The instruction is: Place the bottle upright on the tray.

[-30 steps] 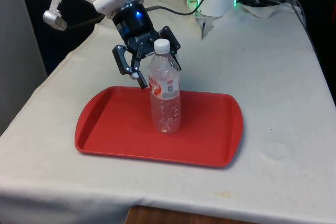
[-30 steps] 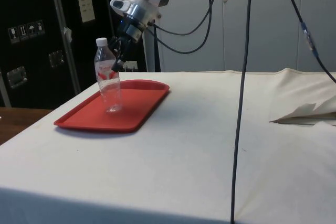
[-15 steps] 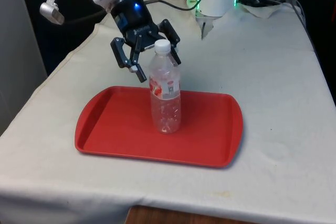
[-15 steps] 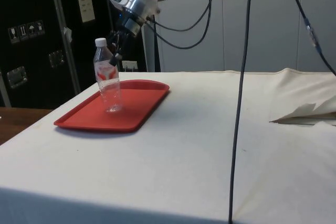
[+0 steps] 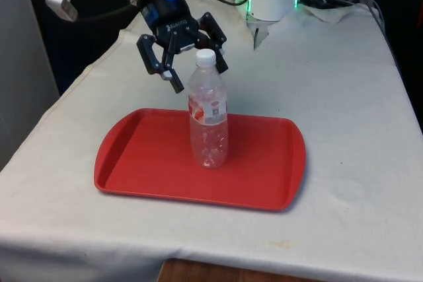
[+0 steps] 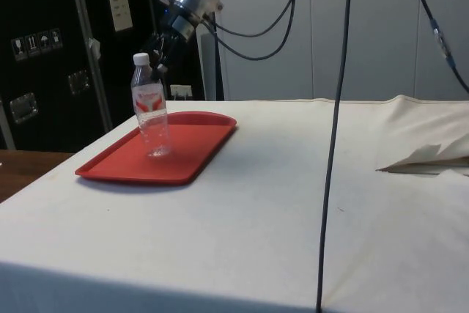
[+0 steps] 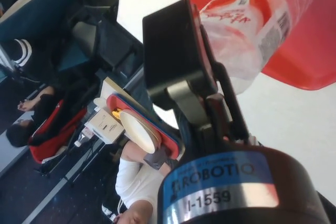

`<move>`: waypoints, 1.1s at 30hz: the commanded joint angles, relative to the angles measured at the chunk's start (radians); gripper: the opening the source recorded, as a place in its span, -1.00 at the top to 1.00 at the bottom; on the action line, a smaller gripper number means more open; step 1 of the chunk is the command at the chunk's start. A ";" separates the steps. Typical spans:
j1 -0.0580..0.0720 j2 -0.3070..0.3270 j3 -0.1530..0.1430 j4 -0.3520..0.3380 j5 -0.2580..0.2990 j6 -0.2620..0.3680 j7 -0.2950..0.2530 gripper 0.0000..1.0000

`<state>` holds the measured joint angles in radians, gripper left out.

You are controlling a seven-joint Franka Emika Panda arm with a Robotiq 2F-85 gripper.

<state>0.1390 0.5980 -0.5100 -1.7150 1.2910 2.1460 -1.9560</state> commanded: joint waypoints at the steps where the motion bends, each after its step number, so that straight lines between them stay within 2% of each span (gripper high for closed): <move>1: 0.004 -0.004 -0.005 -0.001 -0.011 0.000 0.011 -1.00; 5: 0.004 -0.012 -0.006 -0.001 -0.011 -0.004 0.011 -1.00; 6: 0.000 -0.010 -0.002 0.000 0.000 -0.005 0.001 -1.00; 7: 0.004 -0.016 -0.006 -0.001 -0.010 -0.006 0.012 -1.00; 15: 0.000 -0.026 -0.004 0.000 0.000 -0.011 0.003 -1.00; 21: 0.004 -0.042 -0.011 0.000 -0.010 -0.020 0.015 -1.00; 24: 0.004 -0.048 -0.012 0.000 -0.010 -0.023 0.016 -1.00; 25: 0.000 -0.045 -0.008 0.000 0.000 -0.024 0.005 -1.00; 26: 0.004 -0.050 -0.012 0.000 -0.010 -0.024 0.017 -1.00; 32: 0.004 -0.064 -0.015 0.001 -0.013 -0.032 0.017 -1.00; 33: 0.001 -0.062 -0.011 0.000 0.000 -0.031 0.006 -1.00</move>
<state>0.1400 0.5360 -0.5210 -1.7150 1.2910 2.1150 -1.9500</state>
